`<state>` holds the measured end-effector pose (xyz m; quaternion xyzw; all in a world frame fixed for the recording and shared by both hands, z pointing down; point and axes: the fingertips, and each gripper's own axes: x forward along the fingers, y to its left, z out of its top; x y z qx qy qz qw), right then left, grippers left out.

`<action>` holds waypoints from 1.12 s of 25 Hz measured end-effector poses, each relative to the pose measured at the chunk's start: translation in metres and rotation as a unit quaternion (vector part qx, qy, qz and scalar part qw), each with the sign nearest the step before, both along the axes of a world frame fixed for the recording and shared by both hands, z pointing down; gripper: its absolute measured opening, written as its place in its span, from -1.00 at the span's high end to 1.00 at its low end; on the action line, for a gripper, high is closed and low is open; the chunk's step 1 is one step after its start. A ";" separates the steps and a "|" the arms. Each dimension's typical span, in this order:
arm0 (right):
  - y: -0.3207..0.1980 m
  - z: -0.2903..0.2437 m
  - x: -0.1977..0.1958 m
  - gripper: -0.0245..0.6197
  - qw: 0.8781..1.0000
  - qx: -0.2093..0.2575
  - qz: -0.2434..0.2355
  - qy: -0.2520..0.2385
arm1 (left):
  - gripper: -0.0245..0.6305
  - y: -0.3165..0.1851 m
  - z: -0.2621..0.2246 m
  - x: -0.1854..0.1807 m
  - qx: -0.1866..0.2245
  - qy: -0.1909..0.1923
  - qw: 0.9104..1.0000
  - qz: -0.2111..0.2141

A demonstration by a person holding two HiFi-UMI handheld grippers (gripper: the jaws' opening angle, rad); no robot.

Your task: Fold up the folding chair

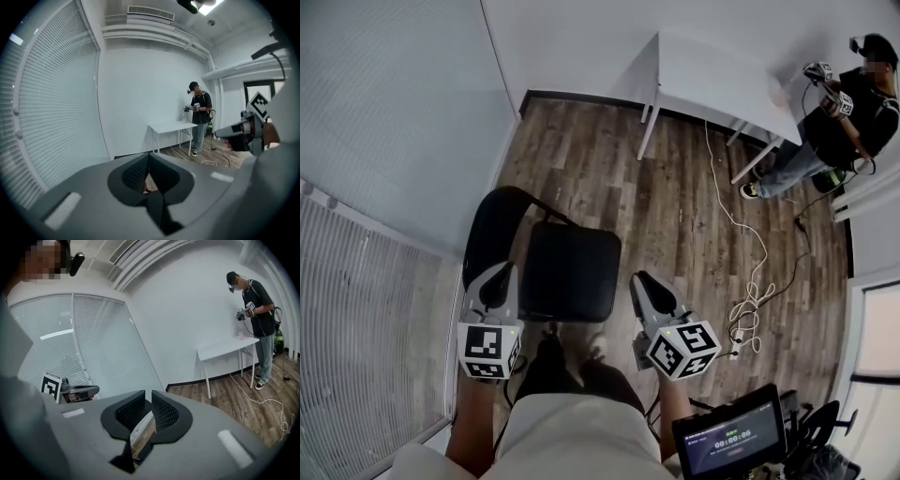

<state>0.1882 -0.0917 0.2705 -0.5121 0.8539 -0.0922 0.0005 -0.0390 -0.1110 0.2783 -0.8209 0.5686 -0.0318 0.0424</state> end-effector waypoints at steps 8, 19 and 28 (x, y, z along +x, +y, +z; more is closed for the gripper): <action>-0.034 0.033 -0.016 0.69 0.998 -0.061 0.018 0.004 | 0.73 -0.035 0.031 -0.048 -0.063 0.026 0.998 -0.016; -0.083 0.075 -0.029 0.55 0.991 -0.129 0.032 -0.014 | 0.46 -0.094 0.082 -0.087 -0.158 0.016 0.986 -0.041; -0.114 0.115 -0.027 0.45 0.983 -0.178 0.032 -0.016 | 0.42 -0.125 0.123 -0.114 -0.238 0.004 0.969 -0.072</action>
